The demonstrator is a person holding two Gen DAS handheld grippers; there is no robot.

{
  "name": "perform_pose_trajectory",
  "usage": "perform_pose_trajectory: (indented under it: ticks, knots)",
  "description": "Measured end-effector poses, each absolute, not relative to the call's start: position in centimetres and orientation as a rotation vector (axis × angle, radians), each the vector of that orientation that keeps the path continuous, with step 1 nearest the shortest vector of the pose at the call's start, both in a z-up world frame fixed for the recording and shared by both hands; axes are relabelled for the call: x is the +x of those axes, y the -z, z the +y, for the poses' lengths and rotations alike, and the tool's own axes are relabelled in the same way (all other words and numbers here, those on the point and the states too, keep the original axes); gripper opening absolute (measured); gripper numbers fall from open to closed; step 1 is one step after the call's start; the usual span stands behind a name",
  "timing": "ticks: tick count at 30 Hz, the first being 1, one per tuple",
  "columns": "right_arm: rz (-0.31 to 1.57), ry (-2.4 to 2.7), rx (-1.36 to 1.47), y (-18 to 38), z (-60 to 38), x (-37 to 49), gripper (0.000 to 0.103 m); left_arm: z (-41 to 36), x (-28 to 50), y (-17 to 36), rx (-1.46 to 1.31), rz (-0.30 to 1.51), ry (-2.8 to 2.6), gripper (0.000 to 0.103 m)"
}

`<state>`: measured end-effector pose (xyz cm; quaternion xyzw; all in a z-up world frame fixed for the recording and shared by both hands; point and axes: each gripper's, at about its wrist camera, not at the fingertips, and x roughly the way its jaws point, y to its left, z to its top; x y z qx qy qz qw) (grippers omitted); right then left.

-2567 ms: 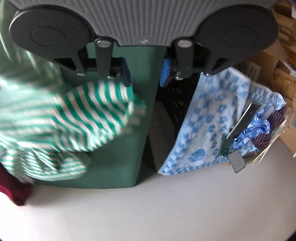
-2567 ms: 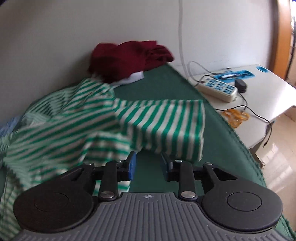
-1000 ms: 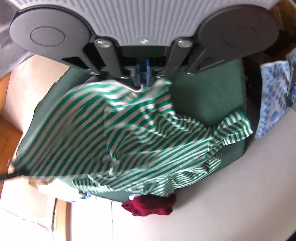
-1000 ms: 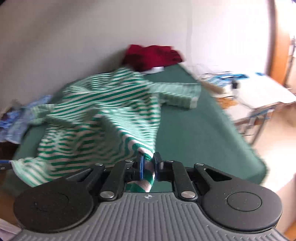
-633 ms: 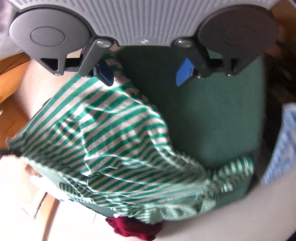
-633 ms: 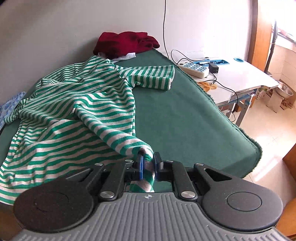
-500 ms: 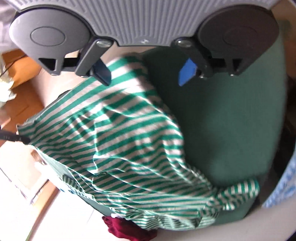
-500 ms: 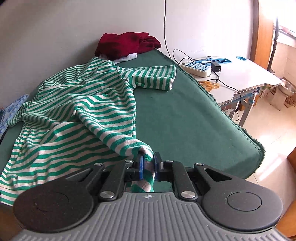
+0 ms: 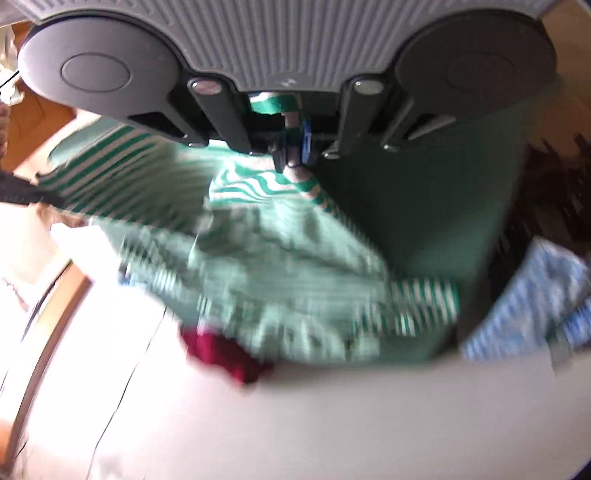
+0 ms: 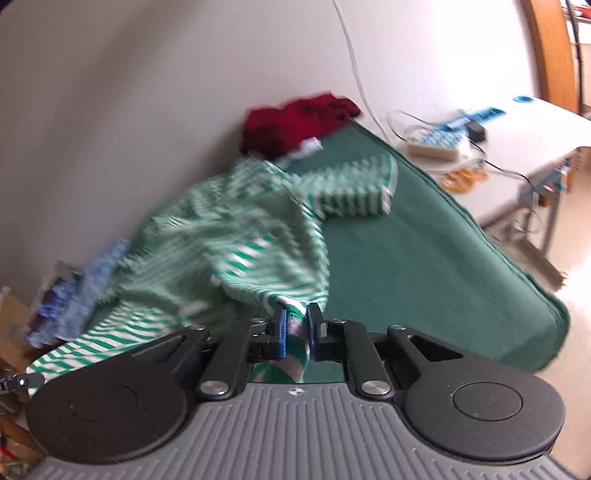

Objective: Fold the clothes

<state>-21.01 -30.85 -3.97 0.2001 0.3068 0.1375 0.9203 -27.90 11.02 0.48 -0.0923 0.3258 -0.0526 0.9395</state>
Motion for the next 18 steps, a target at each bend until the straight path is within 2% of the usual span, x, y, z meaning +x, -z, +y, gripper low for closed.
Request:
perform_pose_trajectory:
  ticks: [2, 4, 8, 12, 14, 18]
  knots:
    - [0.606, -0.354, 0.402, 2.5, -30.8, -21.8, 0.011, 11.1, -30.1, -2.5, -0.161, 0.61, 0.077, 0.001]
    - [0.66, -0.357, 0.325, 3.1, -29.8, -22.0, 0.011, 11.4, -31.1, -2.0, -0.15, 0.626, 0.041, 0.001]
    - [0.784, -0.35, 0.333, 6.8, -29.3, -21.8, 0.011, 13.1, -30.3, 2.9, -0.244, 0.779, -0.036, 0.001]
    - [0.677, -0.437, 0.484, 5.5, -30.3, -23.2, 0.012, 11.7, -31.0, 2.8, -0.213, 0.773, -0.024, 0.002]
    - [0.717, -0.353, 0.32, 5.5, -29.1, -23.1, 0.011, 11.0, -30.3, 3.7, -0.114, 0.806, -0.06, 0.002]
    - [0.844, -0.225, 0.077, 8.7, -28.0, -23.2, 0.011, 11.3, -29.7, 9.0, -0.107, 0.976, -0.058, 0.003]
